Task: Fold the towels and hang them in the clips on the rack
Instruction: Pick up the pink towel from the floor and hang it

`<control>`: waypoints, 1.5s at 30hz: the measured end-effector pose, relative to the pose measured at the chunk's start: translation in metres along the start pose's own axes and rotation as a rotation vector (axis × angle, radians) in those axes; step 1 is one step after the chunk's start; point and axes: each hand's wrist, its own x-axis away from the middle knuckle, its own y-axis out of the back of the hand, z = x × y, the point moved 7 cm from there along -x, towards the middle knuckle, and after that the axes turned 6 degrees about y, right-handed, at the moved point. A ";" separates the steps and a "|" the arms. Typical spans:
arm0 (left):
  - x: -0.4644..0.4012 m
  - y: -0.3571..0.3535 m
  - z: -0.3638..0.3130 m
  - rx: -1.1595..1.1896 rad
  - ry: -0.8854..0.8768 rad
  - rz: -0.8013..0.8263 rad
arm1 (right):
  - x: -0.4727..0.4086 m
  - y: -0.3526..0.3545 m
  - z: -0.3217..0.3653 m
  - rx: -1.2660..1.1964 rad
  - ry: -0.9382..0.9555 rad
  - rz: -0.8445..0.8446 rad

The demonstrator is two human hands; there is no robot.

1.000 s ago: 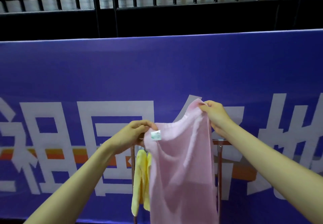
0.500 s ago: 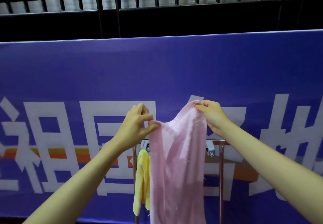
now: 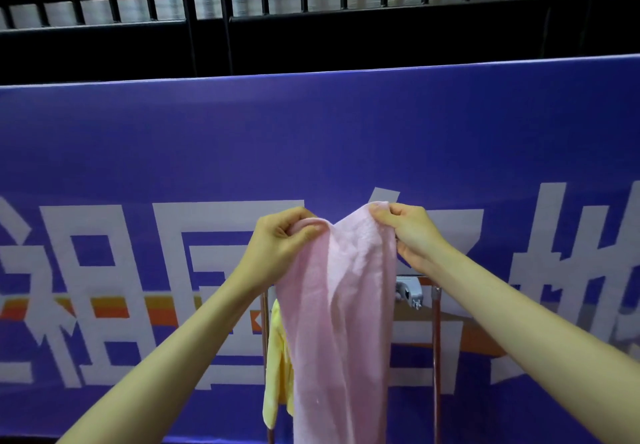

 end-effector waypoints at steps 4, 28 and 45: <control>0.000 -0.011 0.001 -0.036 0.038 -0.002 | 0.013 -0.014 0.006 0.089 0.029 0.087; -0.007 -0.007 0.007 -0.220 0.115 -0.029 | 0.037 -0.025 0.028 0.495 0.289 0.287; 0.013 -0.020 0.052 -1.049 -0.217 0.251 | 0.040 0.004 0.016 0.712 0.223 0.260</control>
